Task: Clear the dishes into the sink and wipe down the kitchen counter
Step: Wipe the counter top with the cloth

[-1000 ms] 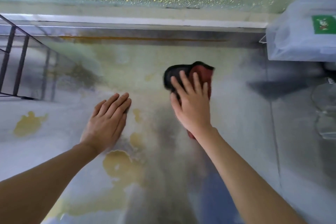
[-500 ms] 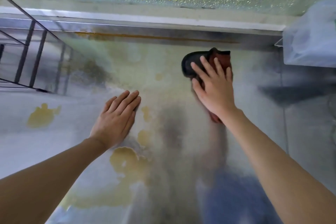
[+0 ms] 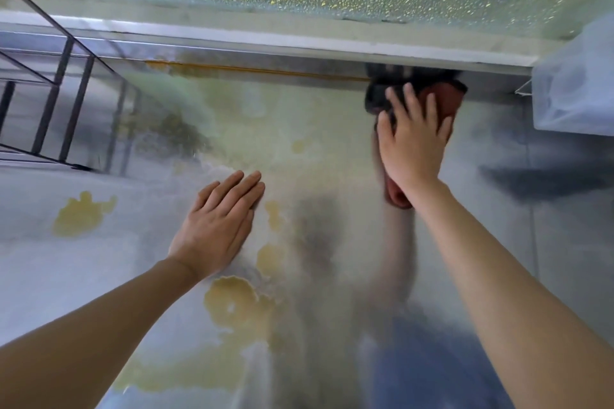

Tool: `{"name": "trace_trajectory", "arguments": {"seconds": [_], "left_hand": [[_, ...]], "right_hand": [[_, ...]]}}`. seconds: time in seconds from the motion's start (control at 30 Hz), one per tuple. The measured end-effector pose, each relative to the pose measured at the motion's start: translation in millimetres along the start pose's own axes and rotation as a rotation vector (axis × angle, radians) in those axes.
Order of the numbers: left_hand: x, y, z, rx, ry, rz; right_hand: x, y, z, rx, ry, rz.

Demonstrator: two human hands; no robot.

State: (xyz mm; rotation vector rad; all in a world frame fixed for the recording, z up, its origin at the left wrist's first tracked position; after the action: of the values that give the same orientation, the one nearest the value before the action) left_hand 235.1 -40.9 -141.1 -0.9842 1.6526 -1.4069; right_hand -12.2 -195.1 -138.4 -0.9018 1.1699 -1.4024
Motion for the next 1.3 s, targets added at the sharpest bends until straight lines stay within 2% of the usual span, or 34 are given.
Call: {"name": "trace_trajectory", "arguments": {"seconds": [0.07, 0.1, 0.17, 0.23, 0.27, 0.33, 0.4, 0.5, 0.57, 0.63, 0.73, 0.83, 0.87, 0.97, 1.03, 1.07, 1.2, 1.23, 1.3], "left_hand": [[-0.2, 1.0, 0.5, 0.004, 0.003, -0.006], [-0.8, 1.8, 0.6, 0.004, 0.002, -0.007], [-1.0, 2.9, 1.3, 0.006, 0.003, -0.006], [-0.9, 4.0, 1.3, 0.015, 0.009, -0.001], [-1.0, 4.1, 1.5, 0.013, 0.009, -0.001], [-1.8, 3.5, 1.9, 0.005, 0.003, -0.006], [-2.1, 3.2, 2.8, 0.002, 0.004, -0.020], [-2.3, 4.2, 3.1, -0.014, 0.012, -0.038], [-3.0, 3.9, 3.4, -0.032, 0.012, -0.050], [-3.8, 3.6, 3.8, -0.051, 0.006, -0.052], [-3.0, -0.6, 3.1, -0.095, -0.007, -0.052], [-10.7, -12.9, 7.1, -0.187, -0.007, -0.099], [-19.6, -15.6, 12.3, -0.191, -0.008, -0.111], [-52.5, -13.1, 37.1, -0.157, -0.048, -0.119], [-64.0, -5.0, 46.6, -0.127, -0.043, -0.091], [-65.4, -1.8, 47.9, -0.114, -0.035, -0.077], [-64.2, 1.0, 47.4, -0.083, -0.024, -0.051], [-65.4, 1.0, 47.9, -0.081, -0.027, -0.050], [-66.6, 1.5, 47.9, -0.084, -0.025, -0.044]], "right_hand": [[4.6, 3.6, 3.6, 0.031, 0.148, -0.035], [-1.1, 7.8, 19.1, 0.027, 0.145, -0.049], [-20.0, 19.5, 73.7, 0.030, -0.087, -0.033], [-44.5, 36.4, 124.2, -0.029, -0.437, 0.090], [-47.8, 41.3, 135.2, -0.057, -0.552, 0.157], [-34.6, 39.1, 131.1, -0.078, -0.637, 0.198], [-14.7, 27.7, 108.7, -0.070, -0.592, 0.124], [0.2, 20.1, 77.6, -0.014, -0.330, 0.017], [-17.3, 22.0, 88.3, 0.022, -0.206, -0.040], [-47.6, 32.4, 120.9, 0.038, -0.286, -0.006], [-84.8, 43.4, 157.4, -0.006, -0.536, 0.110], [-76.3, 39.3, 144.8, -0.050, -0.572, 0.151], [-67.4, 35.9, 131.5, -0.056, -0.508, 0.141], [-46.9, 23.7, 86.1, 0.001, -0.157, 0.069], [-66.5, 25.8, 87.0, 0.011, -0.082, 0.046], [-84.8, 30.4, 97.9, 0.004, -0.138, 0.044], [-152.0, 51.4, 135.3, -0.103, -0.582, 0.160], [-149.7, 51.7, 131.4, -0.122, -0.606, 0.173], [-128.8, 43.0, 115.0, -0.105, -0.483, 0.111]]}}
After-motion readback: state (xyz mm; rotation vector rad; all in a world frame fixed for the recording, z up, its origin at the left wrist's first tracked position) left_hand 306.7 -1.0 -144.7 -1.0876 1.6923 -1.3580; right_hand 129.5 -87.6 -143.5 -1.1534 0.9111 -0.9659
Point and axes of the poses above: each hand's wrist, its own x-axis towards the middle knuckle, its own y-axis out of the palm, z = x × y, the point moved 9 cm from there along x, towards the middle knuckle, and after that the axes turned 8 degrees about y, right-handed, at the moved point
